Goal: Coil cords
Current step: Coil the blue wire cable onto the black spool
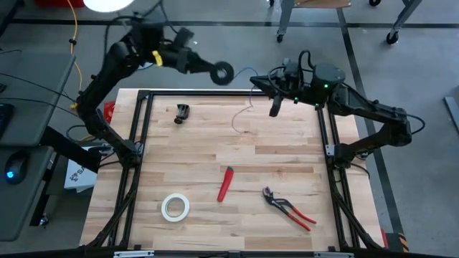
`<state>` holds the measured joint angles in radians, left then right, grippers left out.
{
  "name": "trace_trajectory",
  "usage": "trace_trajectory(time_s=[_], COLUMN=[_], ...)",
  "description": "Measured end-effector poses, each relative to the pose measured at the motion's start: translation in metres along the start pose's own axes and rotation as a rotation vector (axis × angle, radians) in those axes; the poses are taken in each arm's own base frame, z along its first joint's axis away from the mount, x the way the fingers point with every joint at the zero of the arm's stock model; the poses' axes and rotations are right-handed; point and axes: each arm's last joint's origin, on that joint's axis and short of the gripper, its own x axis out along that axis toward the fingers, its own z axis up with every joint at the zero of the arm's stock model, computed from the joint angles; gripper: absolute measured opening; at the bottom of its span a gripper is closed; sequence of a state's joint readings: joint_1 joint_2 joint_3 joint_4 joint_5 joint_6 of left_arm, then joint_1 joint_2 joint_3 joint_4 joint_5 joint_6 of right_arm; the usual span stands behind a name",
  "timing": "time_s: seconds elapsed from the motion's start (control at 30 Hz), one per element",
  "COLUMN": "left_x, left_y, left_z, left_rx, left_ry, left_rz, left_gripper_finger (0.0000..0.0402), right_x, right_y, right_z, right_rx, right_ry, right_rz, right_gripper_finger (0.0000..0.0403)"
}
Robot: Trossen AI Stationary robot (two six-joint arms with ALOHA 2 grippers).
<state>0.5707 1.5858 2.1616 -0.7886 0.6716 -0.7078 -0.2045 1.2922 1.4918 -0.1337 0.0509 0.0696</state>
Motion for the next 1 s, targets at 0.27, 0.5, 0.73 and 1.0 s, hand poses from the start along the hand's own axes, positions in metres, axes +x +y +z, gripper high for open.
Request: trace_trajectory(time_s=[0.27,0.5,0.73,1.0], left_x=[0.046,0.088,0.124,0.145], left_y=[0.009,0.005,0.0,0.009], left_z=[-0.008,-0.004,0.001,0.006], left_rx=[-0.132,-0.149,-0.147,-0.123], left_ry=[0.216,0.306,0.326,0.214], left_rz=[-0.181,-0.429,-0.646,-0.778], left_gripper_finger=[0.0,0.0,0.0,0.0], right_x=[0.0,0.004,0.013,0.02], right_y=[-0.001,0.0,0.002,0.003], right_z=[0.001,0.001,-0.001,-0.002], right_rx=[-0.007,-0.01,-0.007,0.056], right_ry=[-0.008,-0.026,-0.053,-0.091], right_rz=[0.014,0.056,0.089,0.126], right_gripper_finger=[0.0,0.0,0.0,0.0])
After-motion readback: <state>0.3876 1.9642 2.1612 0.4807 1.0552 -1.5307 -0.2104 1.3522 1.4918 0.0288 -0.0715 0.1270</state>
